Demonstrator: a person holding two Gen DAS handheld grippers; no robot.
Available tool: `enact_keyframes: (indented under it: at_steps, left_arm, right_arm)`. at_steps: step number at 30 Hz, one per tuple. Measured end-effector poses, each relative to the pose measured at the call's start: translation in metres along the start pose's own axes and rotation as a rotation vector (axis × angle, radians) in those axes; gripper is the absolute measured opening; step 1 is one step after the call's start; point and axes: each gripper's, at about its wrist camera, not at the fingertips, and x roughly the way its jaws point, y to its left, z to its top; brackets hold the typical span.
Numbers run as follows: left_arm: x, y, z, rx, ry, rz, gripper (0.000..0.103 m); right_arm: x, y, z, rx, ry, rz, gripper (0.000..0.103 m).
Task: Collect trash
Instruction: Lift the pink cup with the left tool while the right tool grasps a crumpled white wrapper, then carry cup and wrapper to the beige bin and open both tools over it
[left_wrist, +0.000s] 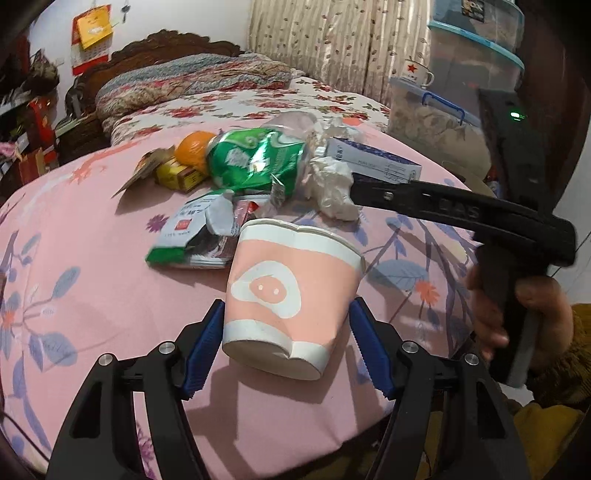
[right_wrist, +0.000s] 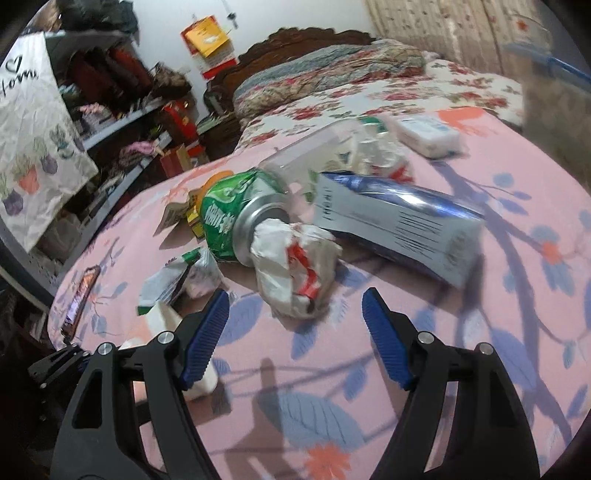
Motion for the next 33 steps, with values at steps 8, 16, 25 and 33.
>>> enact_keyframes:
  at_steps: [8, 16, 25, 33]
  left_arm:
    - [-0.016, -0.015, 0.000, 0.050, -0.046, -0.012, 0.065]
    - [-0.019, -0.023, 0.002, 0.084, -0.051, -0.068, 0.065]
    - [0.006, -0.065, 0.032, 0.180, -0.017, -0.189, 0.065]
    - [0.052, -0.139, 0.063, 0.302, 0.027, -0.264, 0.065]
  right_arm:
    - [0.037, 0.013, 0.017, -0.062, 0.079, 0.010, 0.041]
    - [-0.033, -0.008, -0.015, -0.096, -0.007, 0.063, 0.038]
    - [-0.109, -0.079, -0.041, 0.059, -0.186, -0.131, 0.038]
    - [-0.127, -0.151, -0.055, 0.207, -0.196, -0.268, 0.040]
